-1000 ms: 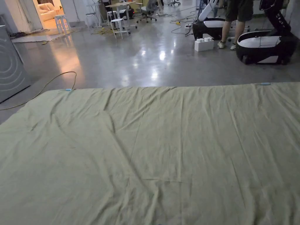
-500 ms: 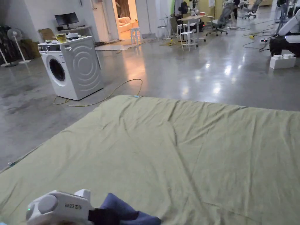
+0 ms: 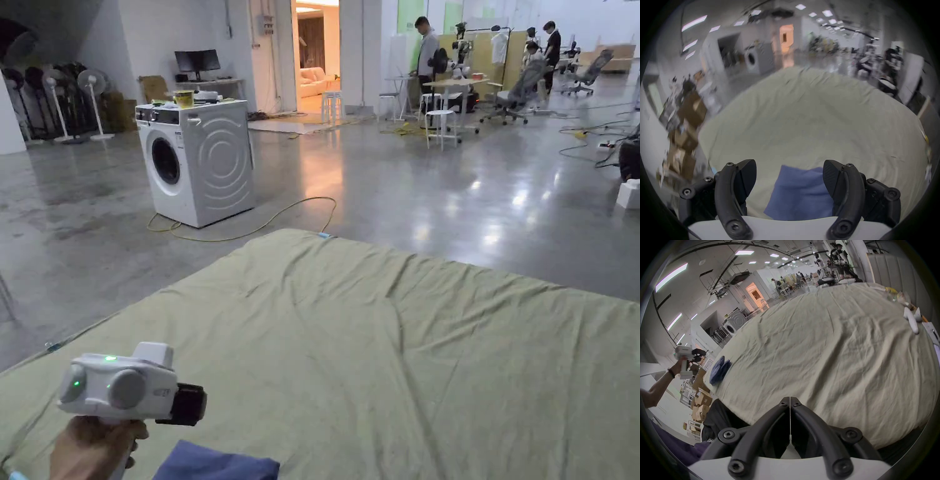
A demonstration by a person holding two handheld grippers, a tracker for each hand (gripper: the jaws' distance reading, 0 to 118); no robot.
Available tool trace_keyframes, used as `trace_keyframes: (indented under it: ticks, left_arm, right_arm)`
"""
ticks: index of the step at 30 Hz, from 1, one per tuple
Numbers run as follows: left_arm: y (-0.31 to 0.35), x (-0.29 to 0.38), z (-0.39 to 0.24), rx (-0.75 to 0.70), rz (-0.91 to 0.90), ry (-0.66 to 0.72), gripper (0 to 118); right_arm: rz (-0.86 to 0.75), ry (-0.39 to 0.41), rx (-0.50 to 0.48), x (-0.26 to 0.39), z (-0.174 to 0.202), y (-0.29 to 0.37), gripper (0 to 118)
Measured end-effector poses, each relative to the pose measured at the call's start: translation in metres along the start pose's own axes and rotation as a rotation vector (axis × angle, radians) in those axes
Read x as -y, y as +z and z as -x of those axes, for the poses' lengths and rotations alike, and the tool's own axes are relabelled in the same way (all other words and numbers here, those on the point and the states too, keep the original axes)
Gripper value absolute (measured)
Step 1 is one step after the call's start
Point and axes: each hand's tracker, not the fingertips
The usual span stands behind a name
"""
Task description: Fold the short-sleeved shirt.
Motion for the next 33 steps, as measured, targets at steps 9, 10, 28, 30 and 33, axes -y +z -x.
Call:
trace_keyframes:
  ticks: [9,10,28,30,33]
  left_arm:
    - [0.164,0.032,-0.104,0.327,-0.577,-0.072,84]
    - [0.177,0.042,-0.121,0.301,-0.644,-0.087,84]
    - [0.254,0.072,-0.237,0.458,-0.769,-0.149,1]
    - [0.252,0.073,-0.237,0.455,-0.76,-0.172,1]
    - [0.254,0.075,-0.238,0.442,-0.758,-0.173,1]
  right_arm:
    - [-0.317,0.119,0.111,-0.067,0.016,0.051,0]
    - [-0.365,0.147,0.133,-0.073,0.021,0.058,0]
    - [-0.793,0.305,0.328,-0.121,0.07,0.135,1]
    - [-0.791,0.275,0.298,-0.12,0.068,0.134,1]
    - [-0.784,0.282,0.285,-0.119,0.07,0.133,1]
